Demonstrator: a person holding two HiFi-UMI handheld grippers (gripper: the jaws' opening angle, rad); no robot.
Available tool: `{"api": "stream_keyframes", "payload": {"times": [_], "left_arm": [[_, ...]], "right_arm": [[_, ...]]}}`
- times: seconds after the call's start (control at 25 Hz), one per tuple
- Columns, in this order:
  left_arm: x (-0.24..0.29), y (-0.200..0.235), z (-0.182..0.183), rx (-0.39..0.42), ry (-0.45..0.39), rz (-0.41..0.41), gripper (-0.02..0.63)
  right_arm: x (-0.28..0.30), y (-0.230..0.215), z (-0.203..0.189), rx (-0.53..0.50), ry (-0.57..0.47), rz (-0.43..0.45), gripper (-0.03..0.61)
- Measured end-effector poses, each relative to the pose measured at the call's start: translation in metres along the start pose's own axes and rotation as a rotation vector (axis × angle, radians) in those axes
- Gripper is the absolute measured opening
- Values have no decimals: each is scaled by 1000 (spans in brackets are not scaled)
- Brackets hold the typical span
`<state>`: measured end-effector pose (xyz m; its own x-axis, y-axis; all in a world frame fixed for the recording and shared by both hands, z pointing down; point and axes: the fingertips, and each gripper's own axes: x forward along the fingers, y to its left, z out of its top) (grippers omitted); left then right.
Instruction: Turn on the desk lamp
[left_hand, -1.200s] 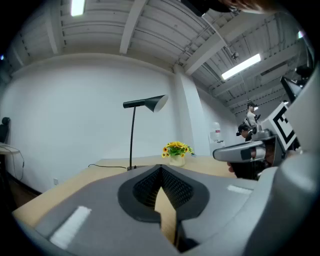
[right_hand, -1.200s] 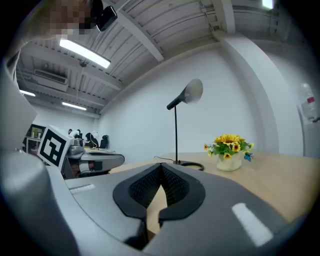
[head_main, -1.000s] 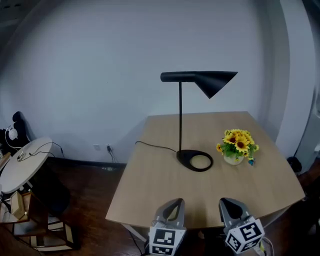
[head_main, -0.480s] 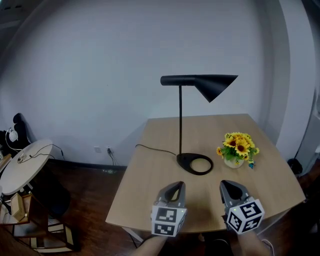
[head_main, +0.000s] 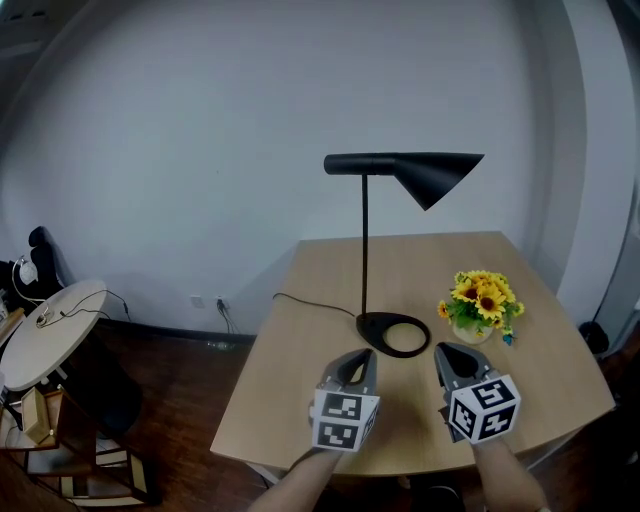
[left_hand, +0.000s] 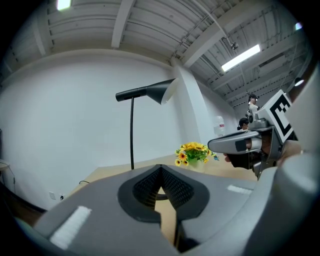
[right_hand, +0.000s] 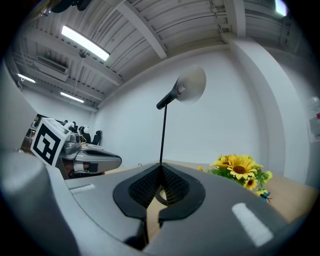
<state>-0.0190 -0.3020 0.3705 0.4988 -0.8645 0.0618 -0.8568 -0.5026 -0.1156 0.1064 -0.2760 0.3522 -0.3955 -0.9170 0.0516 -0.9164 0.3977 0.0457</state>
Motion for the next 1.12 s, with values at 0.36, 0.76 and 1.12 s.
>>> {"api": "stream_keyframes", "payload": {"times": [0.36,0.76,1.12], "left_arm": [[46,13,0,-16,-5,-13,-2],[100,32,-16,-21,39,2,-2],[133,44,-64,-28,153,-1,-2]], "right_arm": [[51,-22,-6,16,37,1,0],[99,-32,-14,6,42,23,0],[124,-35,-48,27,72,49,0]]}}
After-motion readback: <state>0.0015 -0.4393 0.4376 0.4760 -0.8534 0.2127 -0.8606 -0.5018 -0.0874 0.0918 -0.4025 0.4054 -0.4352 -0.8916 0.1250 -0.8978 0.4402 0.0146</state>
